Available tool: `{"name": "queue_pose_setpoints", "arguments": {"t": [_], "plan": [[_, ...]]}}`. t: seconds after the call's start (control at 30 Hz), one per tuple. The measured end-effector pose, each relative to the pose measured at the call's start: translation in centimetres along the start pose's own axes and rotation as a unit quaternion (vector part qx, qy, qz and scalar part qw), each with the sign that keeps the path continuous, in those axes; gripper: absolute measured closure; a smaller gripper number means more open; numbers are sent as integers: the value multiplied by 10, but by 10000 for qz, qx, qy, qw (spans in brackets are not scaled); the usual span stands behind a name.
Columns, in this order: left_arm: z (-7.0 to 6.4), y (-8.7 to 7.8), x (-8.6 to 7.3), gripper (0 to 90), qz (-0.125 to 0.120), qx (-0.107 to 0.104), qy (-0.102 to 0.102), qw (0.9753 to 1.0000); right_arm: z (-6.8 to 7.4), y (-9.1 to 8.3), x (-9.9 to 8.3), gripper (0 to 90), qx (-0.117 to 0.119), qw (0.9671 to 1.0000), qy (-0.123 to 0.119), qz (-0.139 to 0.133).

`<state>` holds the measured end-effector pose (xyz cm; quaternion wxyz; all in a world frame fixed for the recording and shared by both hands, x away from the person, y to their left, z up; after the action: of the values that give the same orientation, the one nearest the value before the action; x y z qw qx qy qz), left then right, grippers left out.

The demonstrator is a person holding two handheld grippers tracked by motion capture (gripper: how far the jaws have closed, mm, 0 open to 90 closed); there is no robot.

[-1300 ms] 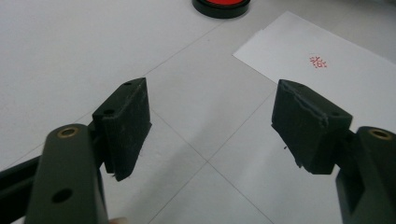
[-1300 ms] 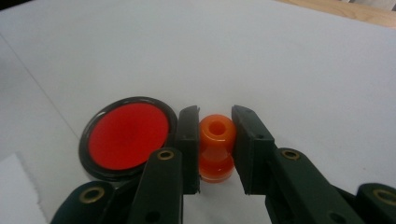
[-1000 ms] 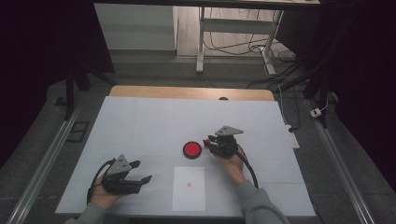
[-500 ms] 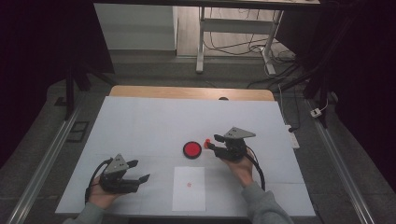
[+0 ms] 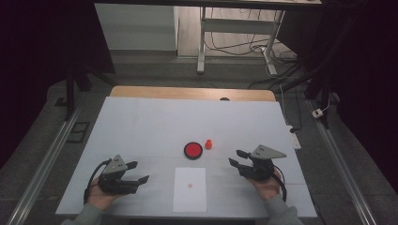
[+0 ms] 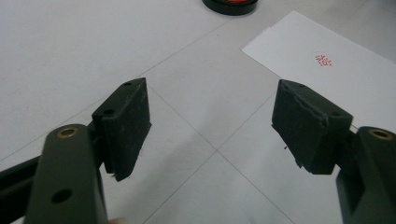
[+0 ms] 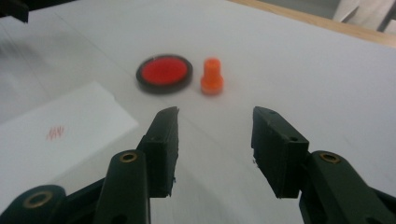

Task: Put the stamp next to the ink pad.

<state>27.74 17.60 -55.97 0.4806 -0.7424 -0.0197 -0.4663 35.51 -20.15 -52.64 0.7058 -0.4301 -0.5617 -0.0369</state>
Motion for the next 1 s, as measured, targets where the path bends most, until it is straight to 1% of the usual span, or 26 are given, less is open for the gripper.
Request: {"name": "queue_pose_setpoints", "arguments": {"t": [0.1,0.2,0.27,0.33,0.43,0.5,0.73,0.77,0.8,0.9,1.0], "plan": [[-1,0,0,280,5,-6,7,10000,-4,-19,-15,507,-76,9999,86,-31],[-2,0,0,280,14,-15,13,10000,-8,-38,-26,507,-113,9998,126,-89],[-2,1,0,280,24,-16,19,10000,-10,-46,-33,505,-161,9997,132,-103],[-3,1,0,280,38,-14,30,10000,-14,-51,-38,505,-173,9997,152,-103],[-3,2,0,279,38,-10,35,10000,-18,-52,-42,505,-176,9997,177,-86],[-2,1,0,280,29,-9,24,10000,-19,-52,-42,504,-198,9997,139,-53],[-1,0,0,280,16,4,17,10000,-15,-48,-44,503,-130,9999,48,24],[-1,0,0,280,13,5,17,10000,-15,-48,-44,503,-113,9999,44,-1],[-1,0,0,280,9,6,14,10000,-14,-48,-44,503,-136,9999,23,33],[-1,0,0,280,14,12,15,10000,-14,-49,-43,503,-111,9999,39,0],[0,0,0,280,10,19,12,10000,-15,-50,-44,502,-107,9999,51,26]]}}
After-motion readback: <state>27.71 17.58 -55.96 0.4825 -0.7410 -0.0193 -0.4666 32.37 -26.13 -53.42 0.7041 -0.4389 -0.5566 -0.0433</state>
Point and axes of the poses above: each handheld gripper's, and its own axes: y roughly forward along the jaws, x roughly out of its top, z roughly to its left, the point moved 7 cm from there along y, roughly forward along the jaws, and after that the axes turned 6 degrees about z, right-handed, at the moved point
